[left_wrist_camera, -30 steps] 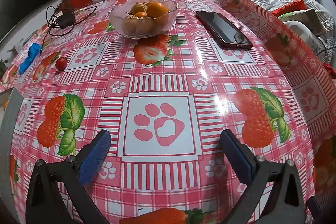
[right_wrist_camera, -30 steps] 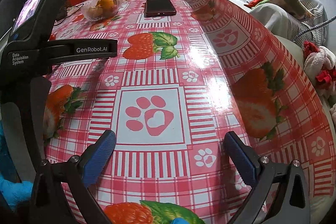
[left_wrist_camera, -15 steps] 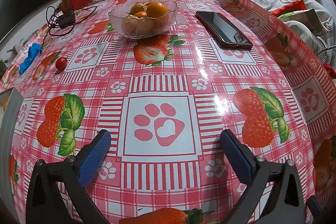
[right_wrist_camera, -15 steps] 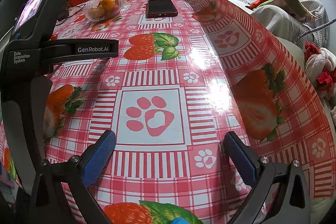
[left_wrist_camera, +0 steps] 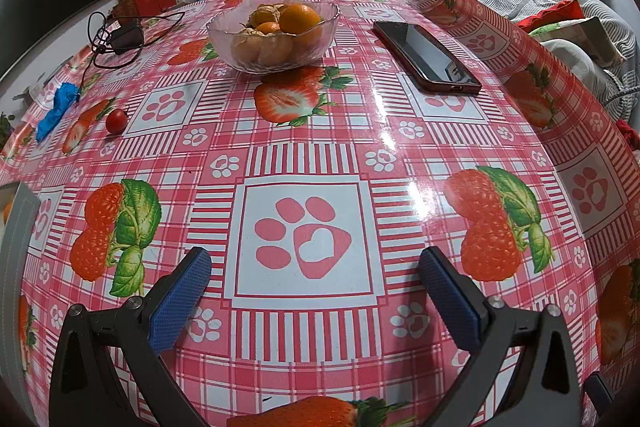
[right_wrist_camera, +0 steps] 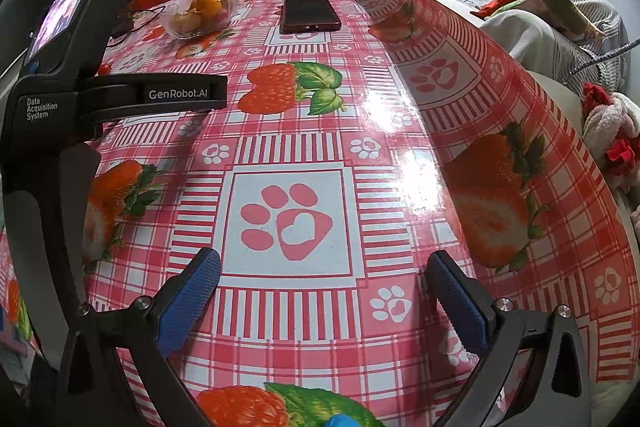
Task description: Organize fruits
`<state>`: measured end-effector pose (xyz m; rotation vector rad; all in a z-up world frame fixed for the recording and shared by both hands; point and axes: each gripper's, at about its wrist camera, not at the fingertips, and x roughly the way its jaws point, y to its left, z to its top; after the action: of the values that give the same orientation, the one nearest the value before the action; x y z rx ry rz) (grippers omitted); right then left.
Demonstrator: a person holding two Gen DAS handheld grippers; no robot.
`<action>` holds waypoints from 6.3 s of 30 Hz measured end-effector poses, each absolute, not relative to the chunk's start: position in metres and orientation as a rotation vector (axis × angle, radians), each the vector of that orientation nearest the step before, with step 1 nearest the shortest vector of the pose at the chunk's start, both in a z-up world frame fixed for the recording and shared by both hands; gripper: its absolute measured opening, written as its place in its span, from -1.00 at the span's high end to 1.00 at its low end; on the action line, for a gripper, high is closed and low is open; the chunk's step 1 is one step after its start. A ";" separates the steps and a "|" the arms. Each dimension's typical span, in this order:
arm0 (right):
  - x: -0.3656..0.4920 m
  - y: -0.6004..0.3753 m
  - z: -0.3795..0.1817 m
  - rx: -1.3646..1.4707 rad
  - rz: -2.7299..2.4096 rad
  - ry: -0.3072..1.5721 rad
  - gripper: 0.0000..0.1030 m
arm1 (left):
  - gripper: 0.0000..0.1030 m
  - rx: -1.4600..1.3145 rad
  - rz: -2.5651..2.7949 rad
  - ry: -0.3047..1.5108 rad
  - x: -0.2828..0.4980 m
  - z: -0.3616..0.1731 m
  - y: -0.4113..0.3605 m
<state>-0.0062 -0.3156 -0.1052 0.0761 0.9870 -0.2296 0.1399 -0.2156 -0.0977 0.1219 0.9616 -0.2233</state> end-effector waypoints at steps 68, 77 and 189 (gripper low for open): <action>-0.006 -0.315 -0.105 0.075 -0.225 0.980 -1.00 | -1.00 0.121 -0.222 0.961 0.140 -0.098 -0.216; -0.006 -0.315 -0.105 0.075 -0.225 0.980 -1.00 | -1.00 0.121 -0.222 0.961 0.141 -0.098 -0.216; 0.010 -0.399 -0.082 0.365 -0.287 0.960 -1.00 | -1.00 0.263 -0.445 0.993 0.053 -0.079 -0.171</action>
<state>0.0101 -0.3992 -0.0820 0.3647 0.9602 -0.2874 0.0526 -0.1714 -0.0791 0.2635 0.9934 -0.4448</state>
